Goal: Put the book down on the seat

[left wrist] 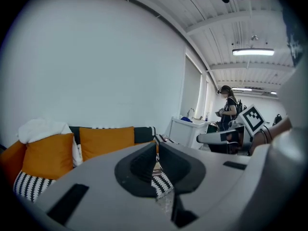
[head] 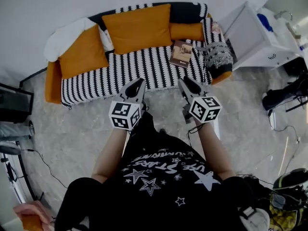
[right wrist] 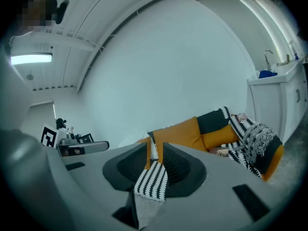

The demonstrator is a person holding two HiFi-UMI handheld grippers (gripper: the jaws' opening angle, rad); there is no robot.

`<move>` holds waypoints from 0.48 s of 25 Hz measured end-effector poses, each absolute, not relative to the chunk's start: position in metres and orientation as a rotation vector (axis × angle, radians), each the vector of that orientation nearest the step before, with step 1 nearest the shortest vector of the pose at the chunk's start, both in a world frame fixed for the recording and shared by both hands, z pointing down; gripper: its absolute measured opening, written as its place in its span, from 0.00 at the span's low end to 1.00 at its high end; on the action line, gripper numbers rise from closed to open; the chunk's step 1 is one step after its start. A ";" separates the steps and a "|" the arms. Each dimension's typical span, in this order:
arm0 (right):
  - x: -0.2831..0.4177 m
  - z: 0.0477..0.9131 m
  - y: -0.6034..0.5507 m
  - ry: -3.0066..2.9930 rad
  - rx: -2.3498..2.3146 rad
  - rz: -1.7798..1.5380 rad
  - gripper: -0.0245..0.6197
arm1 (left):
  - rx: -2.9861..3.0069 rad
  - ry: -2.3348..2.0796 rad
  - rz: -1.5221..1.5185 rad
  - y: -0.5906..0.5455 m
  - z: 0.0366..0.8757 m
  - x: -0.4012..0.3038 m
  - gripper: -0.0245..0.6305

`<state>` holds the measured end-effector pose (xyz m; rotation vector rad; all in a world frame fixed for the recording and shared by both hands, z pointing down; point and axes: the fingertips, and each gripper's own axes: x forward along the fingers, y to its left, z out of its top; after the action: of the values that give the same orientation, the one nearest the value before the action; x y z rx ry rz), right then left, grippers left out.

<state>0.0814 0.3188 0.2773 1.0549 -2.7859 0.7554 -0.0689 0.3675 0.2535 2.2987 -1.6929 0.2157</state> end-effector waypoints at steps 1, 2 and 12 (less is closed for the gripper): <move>0.083 0.276 0.322 -2.792 1.048 0.752 0.21 | 2.296 -1.702 0.210 0.373 0.252 -0.068 0.07; 0.084 0.274 0.325 -2.799 1.043 0.749 0.21 | 2.291 -1.710 0.203 0.379 0.250 -0.067 0.07; 0.086 0.273 0.347 -2.818 1.019 0.727 0.21 | 2.281 -1.747 0.206 0.412 0.240 -0.069 0.07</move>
<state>0.0862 0.3473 0.2728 1.0189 -2.8184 0.7272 -0.0690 0.4117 0.2401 2.2812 -1.7473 0.2058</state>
